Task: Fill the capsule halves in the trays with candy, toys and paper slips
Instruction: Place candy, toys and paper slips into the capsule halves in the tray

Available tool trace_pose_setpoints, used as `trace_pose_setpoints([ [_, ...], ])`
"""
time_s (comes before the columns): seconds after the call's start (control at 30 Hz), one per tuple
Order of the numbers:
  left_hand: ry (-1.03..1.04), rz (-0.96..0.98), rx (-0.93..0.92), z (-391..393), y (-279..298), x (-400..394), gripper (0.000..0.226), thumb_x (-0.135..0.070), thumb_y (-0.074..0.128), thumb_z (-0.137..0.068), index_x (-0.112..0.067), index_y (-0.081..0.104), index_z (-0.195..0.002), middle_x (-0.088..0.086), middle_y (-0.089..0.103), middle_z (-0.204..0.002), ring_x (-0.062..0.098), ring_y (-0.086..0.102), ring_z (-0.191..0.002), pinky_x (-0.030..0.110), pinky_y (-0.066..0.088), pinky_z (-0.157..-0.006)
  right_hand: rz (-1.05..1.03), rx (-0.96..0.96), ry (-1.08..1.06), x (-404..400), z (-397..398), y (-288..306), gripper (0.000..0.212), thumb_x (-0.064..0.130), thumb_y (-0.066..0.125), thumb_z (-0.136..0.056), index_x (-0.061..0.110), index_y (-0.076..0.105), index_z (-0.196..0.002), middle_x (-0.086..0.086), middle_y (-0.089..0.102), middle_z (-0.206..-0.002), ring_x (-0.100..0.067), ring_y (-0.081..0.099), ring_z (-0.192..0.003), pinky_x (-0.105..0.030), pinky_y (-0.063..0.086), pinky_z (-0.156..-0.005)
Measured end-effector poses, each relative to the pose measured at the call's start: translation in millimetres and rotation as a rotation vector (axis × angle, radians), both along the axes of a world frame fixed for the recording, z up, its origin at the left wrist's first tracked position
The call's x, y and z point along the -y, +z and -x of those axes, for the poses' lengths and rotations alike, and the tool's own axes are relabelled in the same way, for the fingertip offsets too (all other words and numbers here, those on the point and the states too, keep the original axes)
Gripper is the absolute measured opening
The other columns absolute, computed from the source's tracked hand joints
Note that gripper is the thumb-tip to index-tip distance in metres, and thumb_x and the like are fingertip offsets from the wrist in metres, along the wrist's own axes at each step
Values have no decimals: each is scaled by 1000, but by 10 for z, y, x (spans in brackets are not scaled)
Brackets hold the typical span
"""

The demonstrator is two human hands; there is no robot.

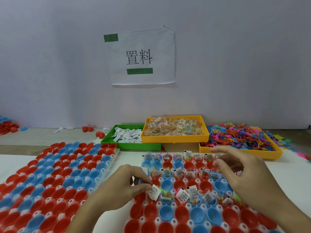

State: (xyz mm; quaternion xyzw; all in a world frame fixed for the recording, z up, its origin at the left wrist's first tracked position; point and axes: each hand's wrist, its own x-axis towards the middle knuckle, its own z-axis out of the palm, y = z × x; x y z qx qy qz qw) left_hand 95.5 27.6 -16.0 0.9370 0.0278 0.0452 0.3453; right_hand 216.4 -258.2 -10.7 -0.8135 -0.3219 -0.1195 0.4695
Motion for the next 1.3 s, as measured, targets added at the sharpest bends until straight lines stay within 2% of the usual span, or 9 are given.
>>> trace_pose_setpoints([
  [0.23,9,44,37,-9,-17,-10,12,-28,70,-90,-35,78,-85,-22,69,-81,2,59,-74,15,45,-65,9,5,-45,62,-90,-29,34,14,68,-91,44,68,-106,22,71,-81,-3,68,-78,-16,56,-65],
  [0.33,33,83,69,-2,-13,-25,14,-28,68,-91,-35,77,-84,-20,70,-82,8,63,-77,22,51,-70,13,2,-109,118,-169,-59,29,14,68,-91,40,70,-103,26,70,-80,0,67,-78,-12,53,-61],
  [0.5,289,66,290,-79,-105,-72,18,-19,63,-94,-32,73,-86,-19,70,-82,5,59,-78,16,47,-65,0,-20,-269,250,-339,-73,21,12,62,-95,30,72,-100,20,72,-80,-1,68,-73,-10,47,-57],
  [0.57,420,74,334,-119,-157,-91,16,-17,61,-95,-28,71,-91,-15,69,-88,4,60,-80,14,45,-62,10,-52,-346,311,-456,-71,20,8,60,-96,22,74,-102,12,73,-86,-5,67,-79,-18,48,-64],
  [0.73,552,192,305,-193,-250,-100,10,-18,56,-98,-23,65,-98,-5,68,-96,9,67,-80,27,54,-67,188,-95,-438,357,-855,11,20,5,60,-94,15,76,-101,-4,74,-106,-14,61,-90,-27,45,-82],
  [0.83,579,283,253,-200,-270,-69,10,-21,53,-100,-26,62,-96,-4,68,-90,8,70,-64,34,60,-67,335,-69,-453,277,-1122,103,19,7,62,-93,14,78,-102,-6,74,-110,-12,58,-88,-31,49,-85],
  [0.97,601,366,227,-207,-250,-36,12,-23,52,-100,-20,64,-99,-1,70,-80,10,70,-60,34,61,-67,477,-77,-407,117,-1376,121,23,11,65,-93,11,74,-114,-7,72,-118,-20,65,-104,-37,52,-96],
  [1.13,614,423,222,-202,-211,-13,15,-23,54,-100,-16,67,-100,2,71,-80,14,71,-64,32,60,-67,561,-33,-395,-34,-1492,80,34,29,71,-92,17,68,-123,-7,70,-117,-23,64,-102,-39,53,-91],
  [1.3,593,417,225,-197,-193,-4,15,-22,55,-99,-18,68,-93,1,71,-78,15,70,-64,40,61,-73,502,-7,-415,-115,-1570,26,16,21,65,-96,12,76,-104,-7,75,-104,-21,66,-91,-42,57,-85],
])
